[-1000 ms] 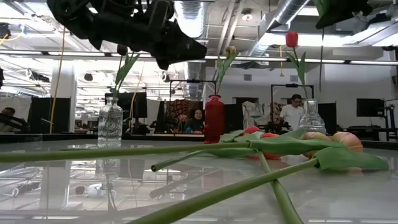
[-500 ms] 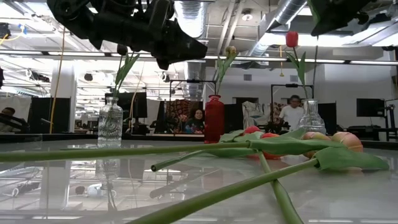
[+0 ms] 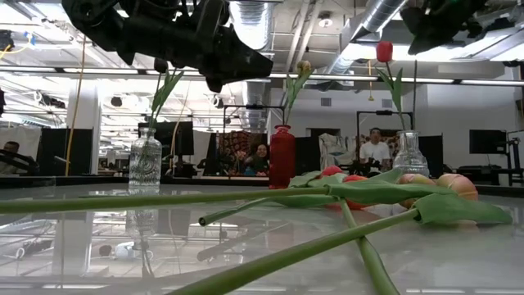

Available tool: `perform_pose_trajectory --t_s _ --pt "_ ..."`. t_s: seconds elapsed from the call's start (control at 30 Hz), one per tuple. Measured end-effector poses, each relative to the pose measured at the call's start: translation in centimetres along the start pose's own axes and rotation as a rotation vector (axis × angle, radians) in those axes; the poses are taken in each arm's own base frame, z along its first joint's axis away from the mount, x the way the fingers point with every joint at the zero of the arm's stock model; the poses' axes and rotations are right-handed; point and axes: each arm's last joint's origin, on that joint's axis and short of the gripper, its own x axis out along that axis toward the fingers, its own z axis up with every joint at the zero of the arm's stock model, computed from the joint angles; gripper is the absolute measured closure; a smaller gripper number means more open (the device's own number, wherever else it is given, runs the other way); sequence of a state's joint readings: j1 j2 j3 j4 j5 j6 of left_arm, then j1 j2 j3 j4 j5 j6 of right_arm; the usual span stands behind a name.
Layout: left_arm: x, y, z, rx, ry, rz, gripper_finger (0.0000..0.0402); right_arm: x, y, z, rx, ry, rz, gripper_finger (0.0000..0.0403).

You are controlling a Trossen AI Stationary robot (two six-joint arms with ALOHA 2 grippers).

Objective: Sort flowers into vase by color
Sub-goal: Put the left red flower into the top right transparent vase

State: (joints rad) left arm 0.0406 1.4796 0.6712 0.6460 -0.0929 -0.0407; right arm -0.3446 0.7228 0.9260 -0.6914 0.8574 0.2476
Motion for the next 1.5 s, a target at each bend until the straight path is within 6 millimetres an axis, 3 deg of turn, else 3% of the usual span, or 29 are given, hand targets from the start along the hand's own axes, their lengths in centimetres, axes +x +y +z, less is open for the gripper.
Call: perform_pose_trajectory --t_s 0.3,1.0,1.3,1.5 --pt "0.0 0.0 0.0 -0.006 0.000 0.000 0.0296 1.0 0.8 -0.1 -0.014 0.034 -0.025 0.0366" --pt "0.0 0.0 0.0 -0.006 0.001 0.000 0.0296 1.1 0.9 -0.3 -0.023 0.049 0.004 0.0333" --pt "0.0 0.0 0.0 -0.008 0.002 0.000 0.0296 1.4 0.4 -0.9 -0.052 0.126 0.027 0.0232" --pt "0.0 0.0 -0.1 -0.008 0.007 0.001 0.0296 0.8 -0.9 -1.8 -0.031 0.324 0.051 0.0179"
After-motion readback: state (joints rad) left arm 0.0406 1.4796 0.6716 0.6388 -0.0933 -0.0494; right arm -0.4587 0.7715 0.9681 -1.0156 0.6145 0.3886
